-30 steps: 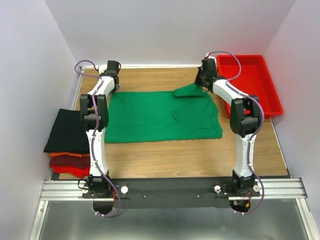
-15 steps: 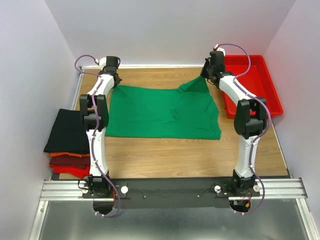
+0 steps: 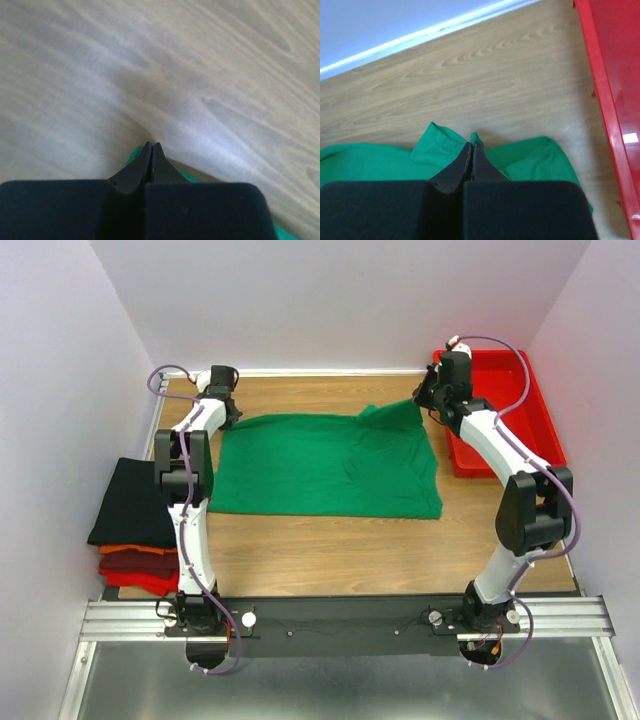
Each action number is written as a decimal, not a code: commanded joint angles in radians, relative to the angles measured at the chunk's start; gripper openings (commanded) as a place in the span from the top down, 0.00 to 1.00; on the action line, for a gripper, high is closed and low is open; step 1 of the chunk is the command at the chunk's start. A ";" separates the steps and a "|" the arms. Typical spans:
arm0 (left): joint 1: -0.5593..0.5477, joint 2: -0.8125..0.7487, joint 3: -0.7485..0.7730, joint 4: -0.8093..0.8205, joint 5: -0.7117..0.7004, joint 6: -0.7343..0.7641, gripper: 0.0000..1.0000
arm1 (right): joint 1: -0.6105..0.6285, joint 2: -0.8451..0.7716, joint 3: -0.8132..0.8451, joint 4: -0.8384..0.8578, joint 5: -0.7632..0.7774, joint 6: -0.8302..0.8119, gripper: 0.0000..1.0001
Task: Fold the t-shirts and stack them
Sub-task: Fold the tshirt
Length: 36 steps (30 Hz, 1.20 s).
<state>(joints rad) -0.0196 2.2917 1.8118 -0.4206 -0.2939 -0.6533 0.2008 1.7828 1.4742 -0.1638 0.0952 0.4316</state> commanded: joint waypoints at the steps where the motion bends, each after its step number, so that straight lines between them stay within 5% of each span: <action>1: 0.010 -0.121 -0.066 0.042 -0.020 -0.029 1.00 | -0.006 -0.091 -0.103 -0.006 -0.048 0.061 1.00; 18: 0.012 -0.285 -0.266 0.074 -0.034 -0.035 1.00 | -0.008 -0.373 -0.388 -0.037 -0.112 0.118 1.00; 36: 0.012 -0.265 -0.160 0.088 0.002 0.046 1.00 | -0.006 -0.442 -0.488 -0.045 -0.121 0.119 1.00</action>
<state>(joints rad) -0.0151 2.0434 1.6249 -0.3412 -0.2977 -0.6334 0.2008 1.3663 1.0084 -0.1890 -0.0093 0.5491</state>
